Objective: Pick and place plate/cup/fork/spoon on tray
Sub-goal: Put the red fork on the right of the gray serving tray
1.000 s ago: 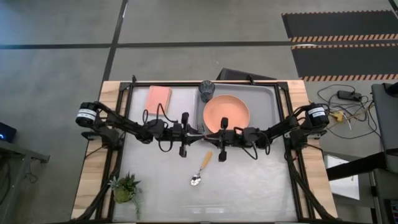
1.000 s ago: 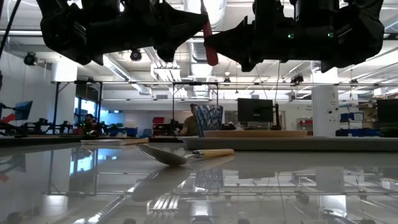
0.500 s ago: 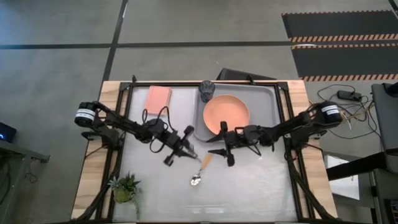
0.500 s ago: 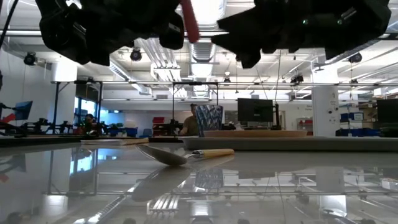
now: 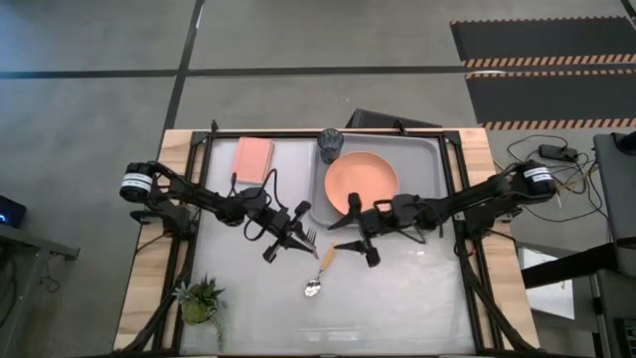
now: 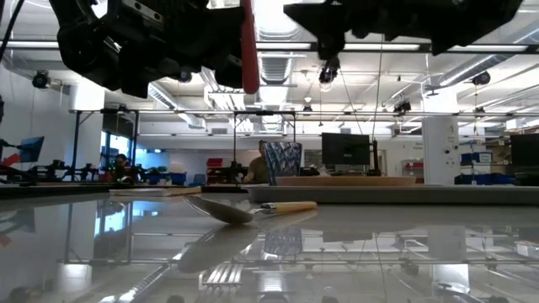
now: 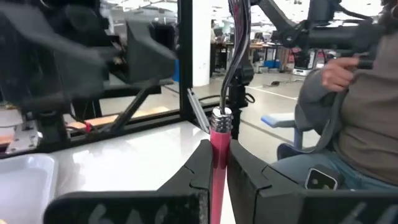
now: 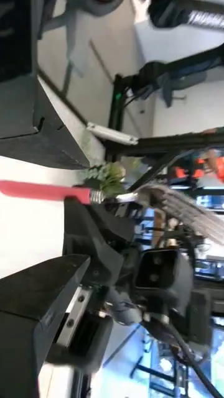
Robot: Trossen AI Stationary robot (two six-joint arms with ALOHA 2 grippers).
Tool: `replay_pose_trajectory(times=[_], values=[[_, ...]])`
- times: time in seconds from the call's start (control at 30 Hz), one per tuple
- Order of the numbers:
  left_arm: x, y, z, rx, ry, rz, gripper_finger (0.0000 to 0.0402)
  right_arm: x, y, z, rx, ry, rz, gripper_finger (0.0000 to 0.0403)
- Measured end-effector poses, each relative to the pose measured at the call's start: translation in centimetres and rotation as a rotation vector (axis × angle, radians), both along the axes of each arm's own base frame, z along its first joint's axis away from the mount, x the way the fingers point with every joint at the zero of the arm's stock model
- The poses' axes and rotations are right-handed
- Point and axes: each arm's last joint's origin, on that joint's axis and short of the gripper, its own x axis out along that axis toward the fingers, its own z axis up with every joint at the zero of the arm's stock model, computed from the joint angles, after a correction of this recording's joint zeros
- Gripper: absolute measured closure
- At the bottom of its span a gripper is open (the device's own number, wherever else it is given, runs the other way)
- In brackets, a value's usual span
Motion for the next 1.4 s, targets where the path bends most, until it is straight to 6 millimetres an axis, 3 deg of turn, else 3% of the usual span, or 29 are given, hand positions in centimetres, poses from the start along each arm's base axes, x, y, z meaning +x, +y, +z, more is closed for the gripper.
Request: replay_pose_trajectory(times=[0.43,0.67,1.0,1.4], values=[[0.0,0.1,0.0,0.003,-0.002,0.007,0.0395,6.7,-1.9,0.8,0.028,0.081,0.242,0.0181],[0.0,0.1,0.0,0.000,0.000,0.007,0.0393,9.0,-2.1,1.1,0.032,0.105,0.430,0.0234],[0.0,0.1,0.0,-0.001,0.003,0.017,0.0386,9.5,-2.2,1.2,-0.020,0.121,0.439,0.0376],[0.1,0.2,0.1,-0.019,0.003,0.045,0.0380,9.2,-2.3,1.5,0.002,0.131,0.432,0.0386]])
